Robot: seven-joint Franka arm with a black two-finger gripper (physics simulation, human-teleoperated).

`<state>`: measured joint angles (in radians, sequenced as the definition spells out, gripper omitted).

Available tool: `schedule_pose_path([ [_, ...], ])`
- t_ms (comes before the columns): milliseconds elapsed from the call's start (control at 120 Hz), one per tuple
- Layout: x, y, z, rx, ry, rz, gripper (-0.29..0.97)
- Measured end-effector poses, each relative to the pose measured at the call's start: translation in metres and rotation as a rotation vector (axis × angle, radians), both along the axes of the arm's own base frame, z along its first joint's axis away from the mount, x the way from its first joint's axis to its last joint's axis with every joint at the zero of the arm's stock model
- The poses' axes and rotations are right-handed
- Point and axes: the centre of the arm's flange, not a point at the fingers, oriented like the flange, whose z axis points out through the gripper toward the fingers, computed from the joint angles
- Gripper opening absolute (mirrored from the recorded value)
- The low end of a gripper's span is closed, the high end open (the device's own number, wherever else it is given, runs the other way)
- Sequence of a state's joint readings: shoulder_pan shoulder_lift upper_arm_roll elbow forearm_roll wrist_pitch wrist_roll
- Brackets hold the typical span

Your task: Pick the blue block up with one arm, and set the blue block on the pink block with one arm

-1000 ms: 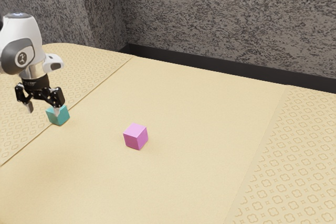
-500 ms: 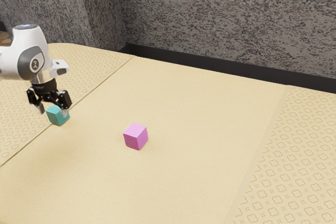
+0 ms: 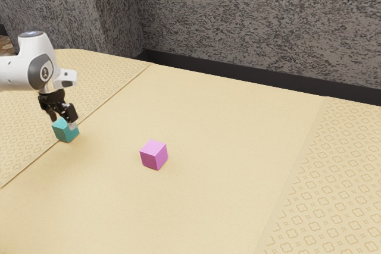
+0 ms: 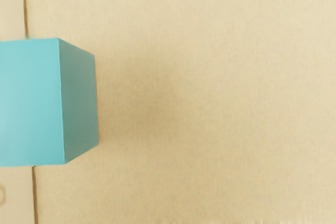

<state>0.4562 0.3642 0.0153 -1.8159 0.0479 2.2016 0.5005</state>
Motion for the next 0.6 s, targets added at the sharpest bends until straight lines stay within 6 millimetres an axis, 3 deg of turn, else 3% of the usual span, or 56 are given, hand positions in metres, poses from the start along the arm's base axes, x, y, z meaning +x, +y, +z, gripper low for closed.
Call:
schedule_pose_path([
  [217, 0.015, 0.019, -0.013, -0.012, 0.018, -0.076, 0.68],
  [333, 0.014, 0.036, -0.02, -0.021, 0.032, -0.085, 0.68],
  [600, 0.03, 0.048, -0.028, -0.044, 0.041, -0.137, 0.68],
])
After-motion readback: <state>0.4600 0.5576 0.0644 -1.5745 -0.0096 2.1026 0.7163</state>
